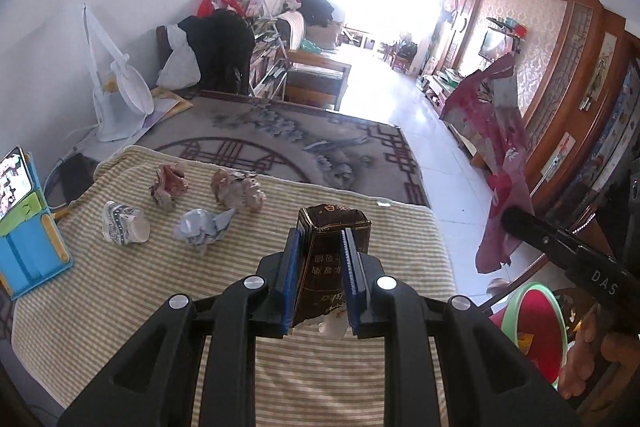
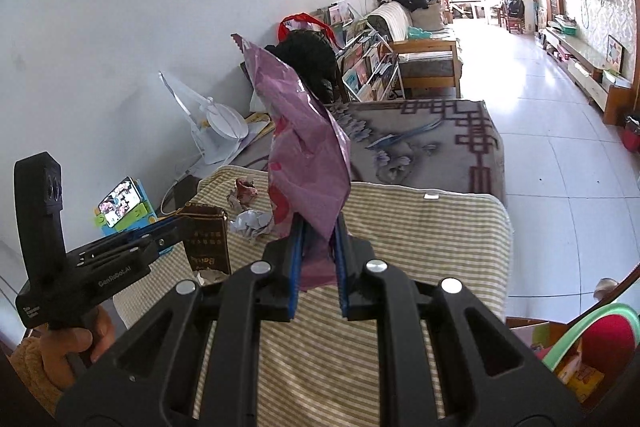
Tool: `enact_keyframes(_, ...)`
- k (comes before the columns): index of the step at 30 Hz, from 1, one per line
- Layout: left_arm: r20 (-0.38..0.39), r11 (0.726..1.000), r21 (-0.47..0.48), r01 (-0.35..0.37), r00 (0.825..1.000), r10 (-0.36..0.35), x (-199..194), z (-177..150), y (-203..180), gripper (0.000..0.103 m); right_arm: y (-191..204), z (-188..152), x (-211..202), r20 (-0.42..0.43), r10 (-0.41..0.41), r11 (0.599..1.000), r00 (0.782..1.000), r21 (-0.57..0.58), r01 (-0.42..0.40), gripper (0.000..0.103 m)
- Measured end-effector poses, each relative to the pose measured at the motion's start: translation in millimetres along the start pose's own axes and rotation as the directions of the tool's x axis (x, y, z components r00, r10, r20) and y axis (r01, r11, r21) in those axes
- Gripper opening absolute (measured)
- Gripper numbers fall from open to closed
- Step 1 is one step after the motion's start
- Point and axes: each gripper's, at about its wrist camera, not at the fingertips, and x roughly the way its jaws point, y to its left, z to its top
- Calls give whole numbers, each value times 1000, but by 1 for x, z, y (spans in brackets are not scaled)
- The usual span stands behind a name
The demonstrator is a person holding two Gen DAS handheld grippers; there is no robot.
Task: Collect trash
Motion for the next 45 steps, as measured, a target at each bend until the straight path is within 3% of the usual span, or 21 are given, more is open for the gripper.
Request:
enact_keyframes(19,70,998,-22,-55,996,57,-34,-24,-119,18,-84,-1,-76,38,93,995,995,-21,-92,15)
enact_keyframes(25,67,1000,9,3,998,-4,-28,-26,-160,18,-117,-10,-99,44,65,998,997,-5,-64,15)
enact_keyframes(30,25,993,71,96,995,-98,-11,-33,-202,18,-158,-26,-123,49,-39,999,998,33,38,15)
enact_keyframes(32,-24,984,91,155,988,-153,2,-41,-224,18,-181,-37,-132,26,-88,994,996,67,86,15)
enact_keyframes(36,-136,951,141,275,957,-256,26,-62,-270,18,-215,-64,-141,-54,-174,979,983,96,179,15)
enact_keyframes(40,-229,913,200,355,923,-309,43,-81,-303,18,-245,-101,-150,-157,-234,955,959,145,257,15)
enact_keyframes(43,-325,885,196,422,880,-348,59,-96,-321,18,-257,-124,-151,-222,-253,939,942,178,294,15)
enact_keyframes(45,-360,875,201,440,864,-352,66,-104,-329,20,-261,-137,-153,-256,-260,930,931,191,312,16)
